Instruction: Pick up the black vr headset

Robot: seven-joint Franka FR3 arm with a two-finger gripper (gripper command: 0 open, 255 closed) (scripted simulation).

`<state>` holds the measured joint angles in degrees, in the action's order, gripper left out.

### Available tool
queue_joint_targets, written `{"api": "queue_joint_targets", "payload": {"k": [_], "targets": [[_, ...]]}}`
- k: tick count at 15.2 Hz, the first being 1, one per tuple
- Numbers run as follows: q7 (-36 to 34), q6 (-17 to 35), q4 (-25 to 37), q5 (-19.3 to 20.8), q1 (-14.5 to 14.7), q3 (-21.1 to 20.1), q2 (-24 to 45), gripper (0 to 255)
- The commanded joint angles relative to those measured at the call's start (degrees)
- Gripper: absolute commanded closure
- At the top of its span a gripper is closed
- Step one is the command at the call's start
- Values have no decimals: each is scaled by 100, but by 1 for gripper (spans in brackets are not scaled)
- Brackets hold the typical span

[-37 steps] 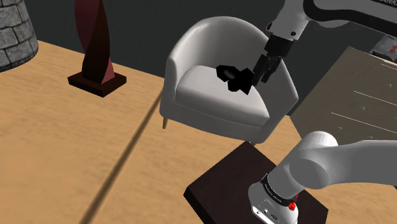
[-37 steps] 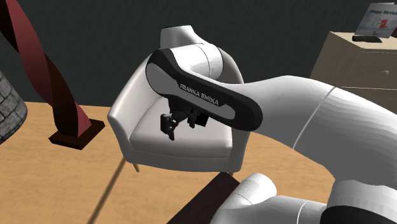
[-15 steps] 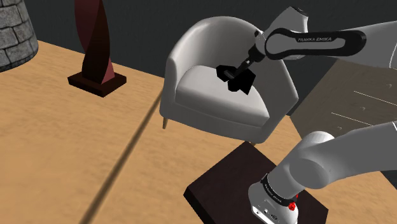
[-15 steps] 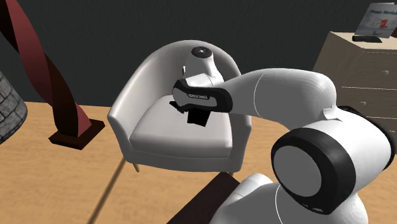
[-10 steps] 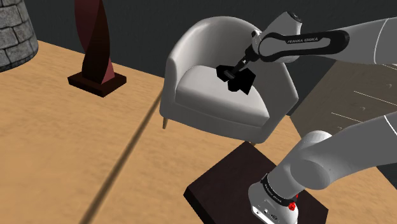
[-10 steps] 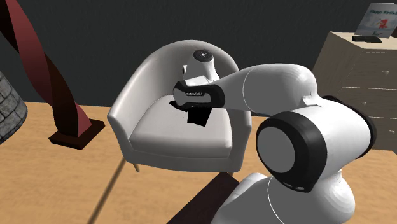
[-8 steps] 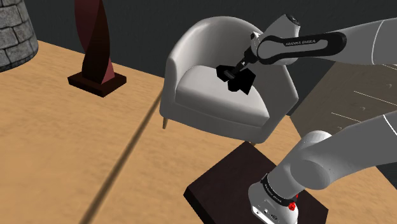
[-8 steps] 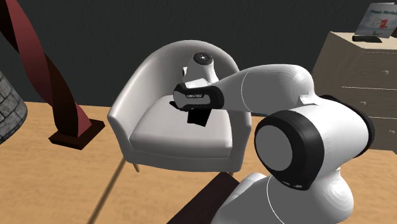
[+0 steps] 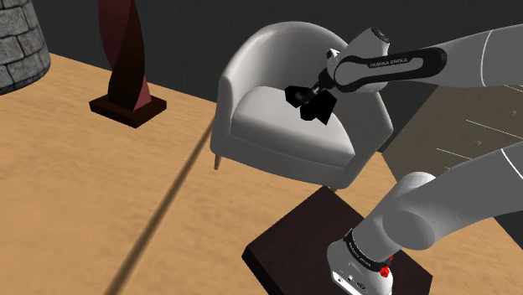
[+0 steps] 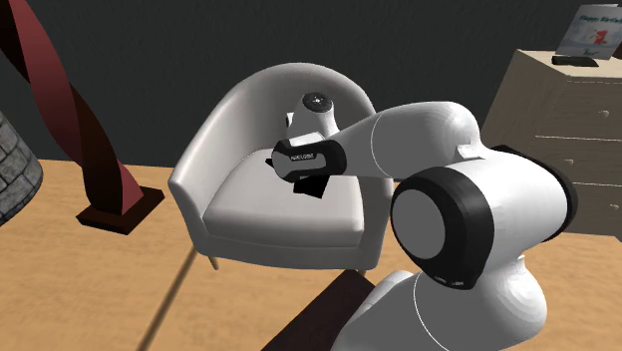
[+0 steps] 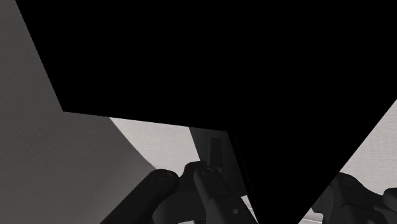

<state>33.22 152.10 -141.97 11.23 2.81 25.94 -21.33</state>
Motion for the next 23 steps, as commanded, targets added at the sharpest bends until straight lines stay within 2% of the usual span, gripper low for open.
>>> {"api": "queue_joint_targets", "payload": {"k": [1,7,23], "targets": [[0,2,-8,1,-3,4,3,255],[5,-5,-2,-1,-2,5,2,255],[-42,-1262,862,-11,-8,-217,-398,255]]}}
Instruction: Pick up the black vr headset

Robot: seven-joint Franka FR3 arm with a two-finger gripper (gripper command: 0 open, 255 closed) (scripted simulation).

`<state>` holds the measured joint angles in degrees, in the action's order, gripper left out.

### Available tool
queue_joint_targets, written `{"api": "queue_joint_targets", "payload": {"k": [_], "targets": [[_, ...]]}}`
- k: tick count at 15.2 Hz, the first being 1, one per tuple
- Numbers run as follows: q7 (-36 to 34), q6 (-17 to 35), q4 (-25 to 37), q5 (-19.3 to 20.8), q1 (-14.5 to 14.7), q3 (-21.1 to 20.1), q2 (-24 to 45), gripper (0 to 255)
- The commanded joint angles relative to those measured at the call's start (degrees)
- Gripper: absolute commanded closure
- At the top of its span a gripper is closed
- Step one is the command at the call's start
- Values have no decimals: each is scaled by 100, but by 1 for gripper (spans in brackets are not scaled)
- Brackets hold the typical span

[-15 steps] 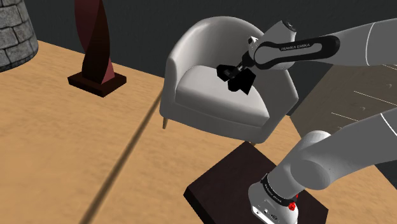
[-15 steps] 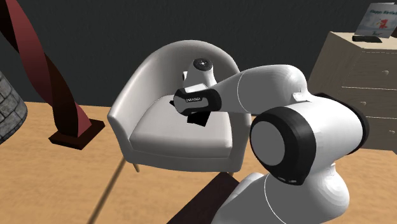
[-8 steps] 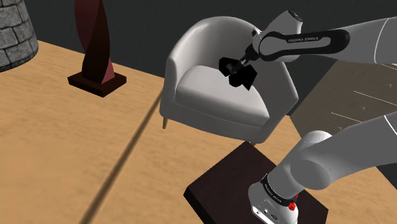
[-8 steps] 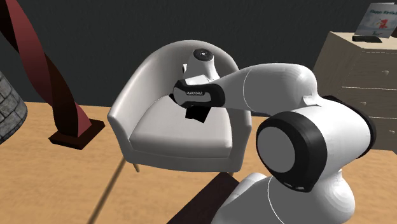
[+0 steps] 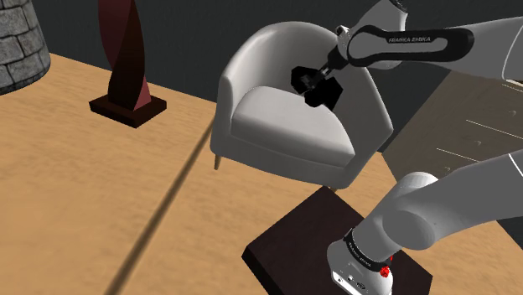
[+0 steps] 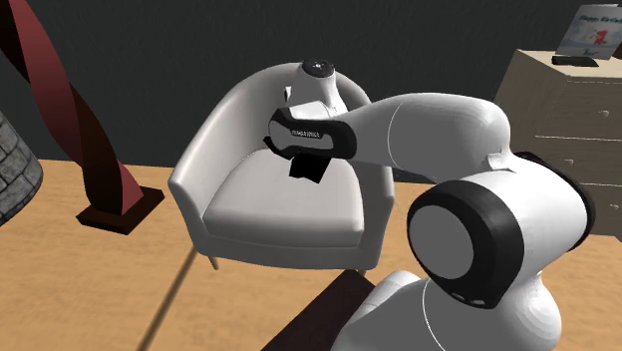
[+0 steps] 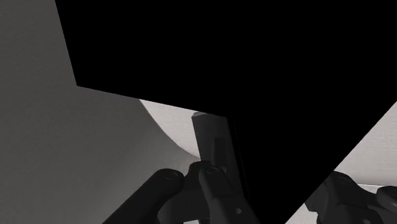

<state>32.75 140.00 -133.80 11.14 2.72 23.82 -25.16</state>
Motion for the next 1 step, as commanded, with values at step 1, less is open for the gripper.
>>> {"api": "queue_joint_targets", "payload": {"k": [1], "targets": [[5,-51,45,-3,1,-5,-14,255]]}}
